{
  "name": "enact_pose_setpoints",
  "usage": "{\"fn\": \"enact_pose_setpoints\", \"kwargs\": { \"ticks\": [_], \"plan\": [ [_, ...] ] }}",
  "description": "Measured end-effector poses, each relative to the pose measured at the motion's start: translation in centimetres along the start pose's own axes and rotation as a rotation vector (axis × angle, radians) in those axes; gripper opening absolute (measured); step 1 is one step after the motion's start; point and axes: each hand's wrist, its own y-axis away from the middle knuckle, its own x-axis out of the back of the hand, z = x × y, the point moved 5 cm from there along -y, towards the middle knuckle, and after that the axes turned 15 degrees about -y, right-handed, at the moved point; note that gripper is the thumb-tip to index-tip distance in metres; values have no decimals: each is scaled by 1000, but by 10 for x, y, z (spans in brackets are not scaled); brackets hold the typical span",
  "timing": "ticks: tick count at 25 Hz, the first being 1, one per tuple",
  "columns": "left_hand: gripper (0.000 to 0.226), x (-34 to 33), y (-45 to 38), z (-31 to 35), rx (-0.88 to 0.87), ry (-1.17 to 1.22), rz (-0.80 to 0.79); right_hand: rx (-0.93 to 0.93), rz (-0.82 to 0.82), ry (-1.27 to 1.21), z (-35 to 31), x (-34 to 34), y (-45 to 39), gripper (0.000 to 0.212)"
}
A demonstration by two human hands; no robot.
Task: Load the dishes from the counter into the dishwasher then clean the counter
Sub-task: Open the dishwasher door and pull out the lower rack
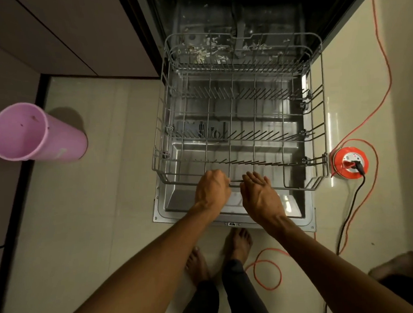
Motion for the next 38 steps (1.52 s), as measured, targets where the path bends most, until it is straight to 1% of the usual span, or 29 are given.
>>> {"fn": "enact_pose_setpoints", "kwargs": {
  "ticks": [4,8,11,16,20,24,27,33,38],
  "plan": [
    [21,7,9,2,-34,-31,-84,-68,-52,-31,-3,5,0,51],
    [51,25,28,-2,-87,-41,-146,-63,16,-89,-25,22,15,53],
    [62,52,42,-3,-113,-75,-136,-33,59,-99,-45,40,37,58],
    [67,129,99,18,-154,9,-35,68,113,-137,-101,86,95,65],
    [69,196,165,25,-118,83,41,123,150,-210,-158,135,160,70],
    [76,252,246,25,-97,146,67,189,197,-277,-222,179,239,68],
    [79,293,302,21,-68,210,118,235,236,-312,-262,200,292,69],
    [85,344,367,17,-64,267,203,334,310,-415,-307,217,355,76],
    [84,367,377,19,-17,293,299,400,281,-364,-323,223,357,79]
  ]
}}
